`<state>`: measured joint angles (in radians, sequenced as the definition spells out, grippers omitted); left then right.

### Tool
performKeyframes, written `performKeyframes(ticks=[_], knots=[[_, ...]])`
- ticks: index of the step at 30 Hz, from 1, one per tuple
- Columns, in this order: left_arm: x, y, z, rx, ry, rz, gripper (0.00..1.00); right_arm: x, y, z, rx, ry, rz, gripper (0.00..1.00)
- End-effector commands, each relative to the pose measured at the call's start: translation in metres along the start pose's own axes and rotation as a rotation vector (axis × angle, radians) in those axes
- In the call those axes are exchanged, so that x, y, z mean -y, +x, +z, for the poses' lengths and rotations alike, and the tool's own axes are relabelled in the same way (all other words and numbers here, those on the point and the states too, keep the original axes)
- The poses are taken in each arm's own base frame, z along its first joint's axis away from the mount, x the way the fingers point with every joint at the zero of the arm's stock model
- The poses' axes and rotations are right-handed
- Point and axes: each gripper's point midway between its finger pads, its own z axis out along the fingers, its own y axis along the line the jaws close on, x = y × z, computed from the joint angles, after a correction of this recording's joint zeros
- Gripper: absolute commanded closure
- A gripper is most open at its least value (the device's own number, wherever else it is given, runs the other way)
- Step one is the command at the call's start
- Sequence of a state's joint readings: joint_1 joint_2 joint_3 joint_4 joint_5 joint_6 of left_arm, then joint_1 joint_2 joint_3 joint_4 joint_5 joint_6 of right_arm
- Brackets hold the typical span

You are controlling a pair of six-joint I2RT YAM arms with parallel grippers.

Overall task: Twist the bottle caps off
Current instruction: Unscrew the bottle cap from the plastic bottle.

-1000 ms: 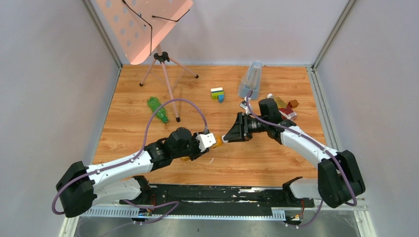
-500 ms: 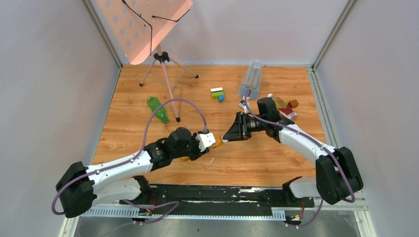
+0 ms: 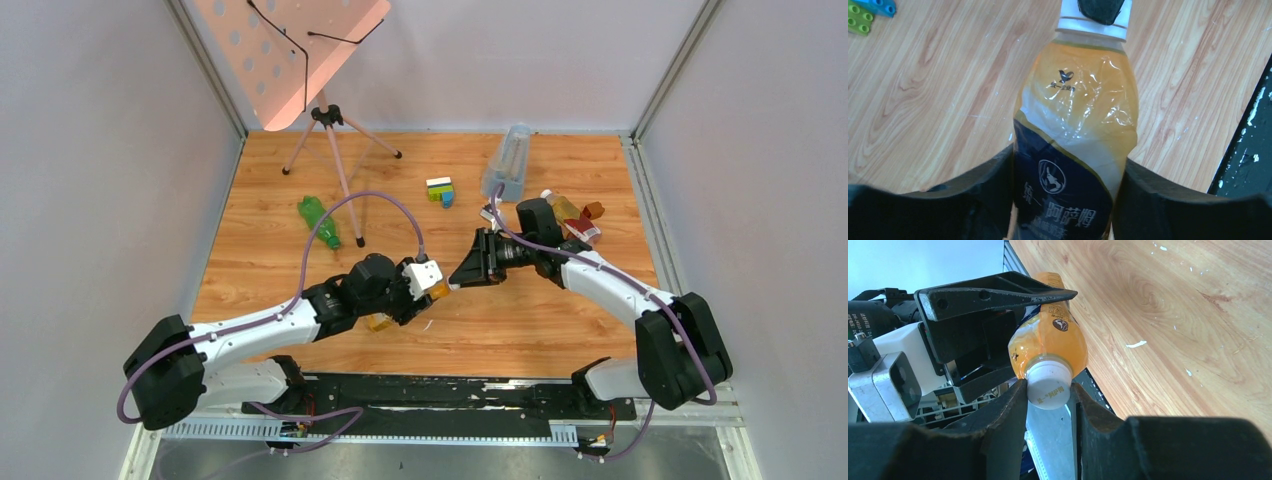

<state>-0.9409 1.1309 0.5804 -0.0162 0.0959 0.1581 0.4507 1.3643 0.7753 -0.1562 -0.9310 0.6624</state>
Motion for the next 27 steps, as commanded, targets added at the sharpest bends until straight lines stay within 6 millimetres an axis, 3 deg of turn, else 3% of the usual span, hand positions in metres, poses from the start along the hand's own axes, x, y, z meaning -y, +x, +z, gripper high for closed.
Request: performKeyframes(ticks=[1, 12, 15, 21, 27], knots=[[-0.005, -0.032, 0.001, 0.082, -0.011, -0.013, 0.45, -0.010, -0.013, 0.001, 0.040, -0.015, -0.050, 0.89], [-0.008, -0.027, -0.011, 0.088, -0.042, -0.013, 0.95, -0.014, -0.013, -0.001, 0.059, -0.041, -0.140, 0.92], [-0.006, -0.027, -0.013, 0.096, -0.034, -0.008, 0.99, -0.016, -0.013, -0.002, 0.070, -0.056, -0.212, 1.00], [-0.003, -0.026, -0.015, 0.094, -0.015, -0.002, 1.00, -0.020, -0.005, -0.002, 0.070, -0.057, -0.397, 1.00], [0.005, -0.025, -0.015, 0.080, 0.039, 0.006, 1.00, -0.027, 0.018, 0.005, 0.069, -0.057, -0.718, 1.00]])
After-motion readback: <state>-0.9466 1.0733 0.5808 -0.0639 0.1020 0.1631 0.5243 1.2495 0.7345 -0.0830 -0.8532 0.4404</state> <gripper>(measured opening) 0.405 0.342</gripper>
